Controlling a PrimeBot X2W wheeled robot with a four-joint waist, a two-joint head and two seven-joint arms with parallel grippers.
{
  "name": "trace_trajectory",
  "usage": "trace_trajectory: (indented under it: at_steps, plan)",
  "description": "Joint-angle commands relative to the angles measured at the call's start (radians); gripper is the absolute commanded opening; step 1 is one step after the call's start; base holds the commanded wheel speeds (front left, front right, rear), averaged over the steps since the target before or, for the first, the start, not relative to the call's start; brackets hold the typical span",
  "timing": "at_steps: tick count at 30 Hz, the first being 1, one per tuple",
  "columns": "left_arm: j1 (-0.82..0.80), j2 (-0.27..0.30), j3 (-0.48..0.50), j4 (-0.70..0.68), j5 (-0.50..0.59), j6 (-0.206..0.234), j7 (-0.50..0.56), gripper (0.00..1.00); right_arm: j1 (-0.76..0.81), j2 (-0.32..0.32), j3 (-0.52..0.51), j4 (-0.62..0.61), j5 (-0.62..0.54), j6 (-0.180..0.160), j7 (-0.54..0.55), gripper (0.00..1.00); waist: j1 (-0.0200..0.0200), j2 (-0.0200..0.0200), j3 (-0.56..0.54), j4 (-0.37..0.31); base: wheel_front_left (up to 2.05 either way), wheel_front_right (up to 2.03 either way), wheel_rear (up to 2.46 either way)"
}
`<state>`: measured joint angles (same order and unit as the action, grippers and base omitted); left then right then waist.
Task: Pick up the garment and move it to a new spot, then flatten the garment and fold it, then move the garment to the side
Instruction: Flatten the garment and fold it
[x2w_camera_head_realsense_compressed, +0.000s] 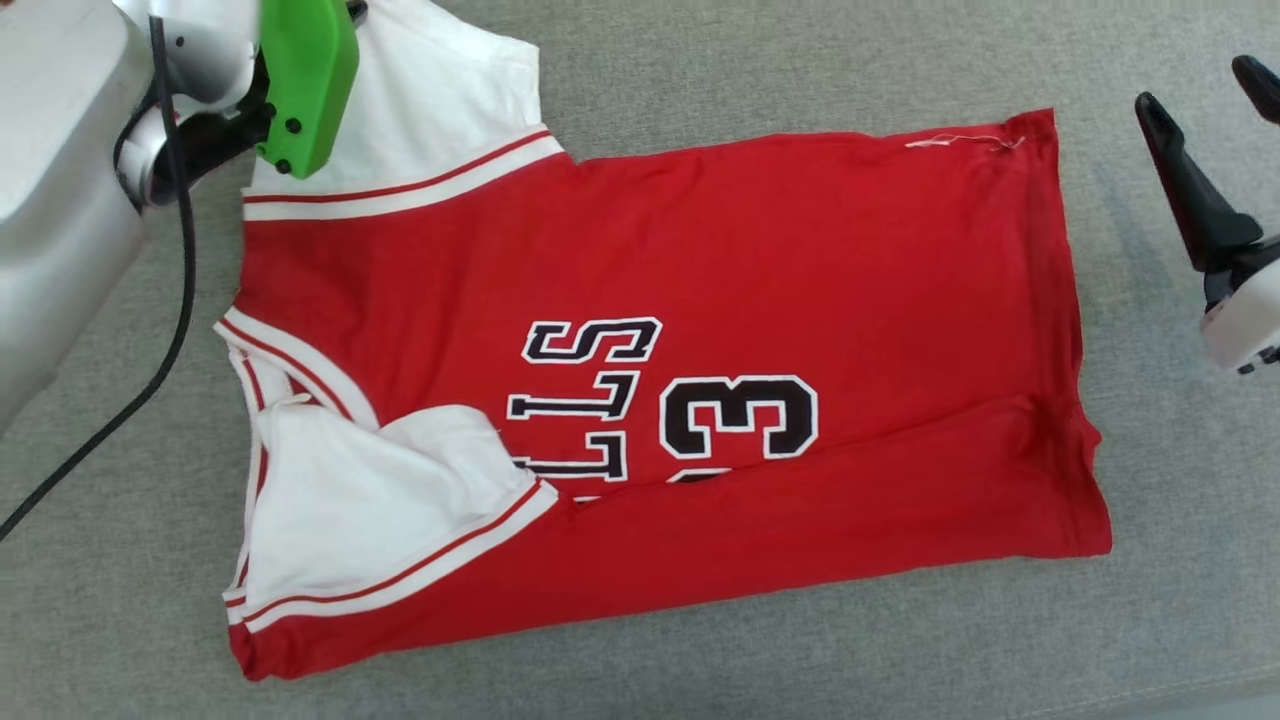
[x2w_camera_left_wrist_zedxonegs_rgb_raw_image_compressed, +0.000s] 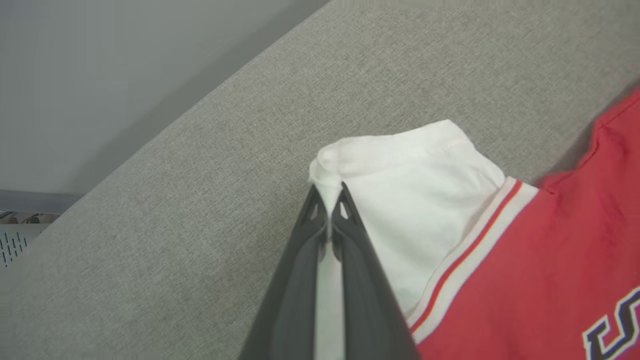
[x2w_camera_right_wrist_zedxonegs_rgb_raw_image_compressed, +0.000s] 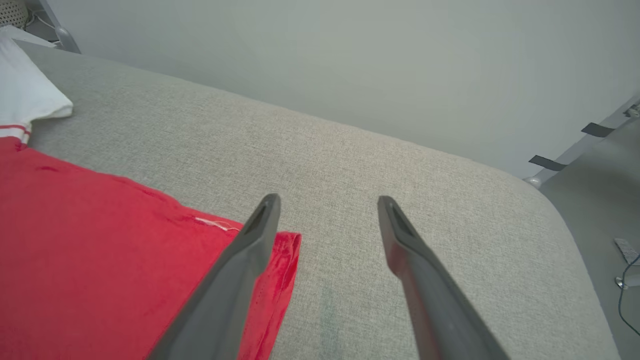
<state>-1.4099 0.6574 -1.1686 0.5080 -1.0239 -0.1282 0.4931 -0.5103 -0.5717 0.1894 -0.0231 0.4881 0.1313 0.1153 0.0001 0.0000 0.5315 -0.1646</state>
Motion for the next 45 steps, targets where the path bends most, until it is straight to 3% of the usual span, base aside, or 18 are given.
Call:
trace_trajectory:
  at_steps: [1,8,12,19,26,27,28,38,45]
  plan:
    - [0.022,0.005,-0.011,-0.018,0.0,-0.002,-0.019,0.0,-0.04,-0.03,0.024,0.003,0.03,-0.001,0.063,1.0,-0.0001,0.0,-0.041,0.049,0.0,0.0,0.0]
    - [0.036,0.002,-0.036,-0.093,0.031,-0.002,-0.101,0.0,-0.176,-0.165,0.174,0.1,0.196,-0.001,0.413,1.0,-0.0001,0.0,-0.05,0.108,0.0,0.0,0.0]
    - [0.048,-0.006,-0.043,-0.126,0.046,0.002,-0.126,0.0,-0.241,-0.183,0.232,0.174,0.258,-0.001,0.542,1.0,-0.0001,0.0,-0.041,0.136,0.0,0.0,0.0]
    - [0.049,-0.016,-0.045,-0.16,0.062,0.012,-0.147,0.0,-0.333,-0.144,0.302,0.32,0.257,-0.001,0.591,1.0,-0.0001,0.0,-0.011,0.168,0.0,0.0,0.0]
    - [0.049,-0.024,-0.043,-0.156,0.063,0.012,-0.166,0.0,-0.318,-0.116,0.419,0.409,0.273,-0.001,0.593,1.0,-0.0001,0.0,-0.003,0.176,0.0,0.0,0.0]
    - [0.052,-0.023,-0.044,-0.152,0.063,0.012,-0.169,0.0,-0.319,-0.115,0.426,0.413,0.277,-0.001,0.58,0.38,-0.0001,0.0,-0.007,0.174,0.0,0.0,0.0]
    - [0.057,-0.021,-0.045,-0.147,0.062,0.012,-0.174,0.0,-0.322,-0.117,0.432,0.414,0.276,-0.001,0.552,0.0,-0.0001,0.0,-0.014,0.171,0.0,0.0,0.0]
    - [0.159,0.01,-0.053,-0.135,0.055,0.024,-0.252,0.0,-0.273,-0.147,0.425,0.385,0.296,-0.001,0.282,0.0,-0.0001,0.0,-0.162,0.159,0.0,0.0,0.0]
    - [0.321,0.096,-0.067,-0.253,0.039,0.094,-0.302,0.0,-0.121,-0.194,0.421,0.282,0.306,-0.001,0.179,0.0,-0.0001,0.0,-0.252,0.16,0.0,0.0,0.0]
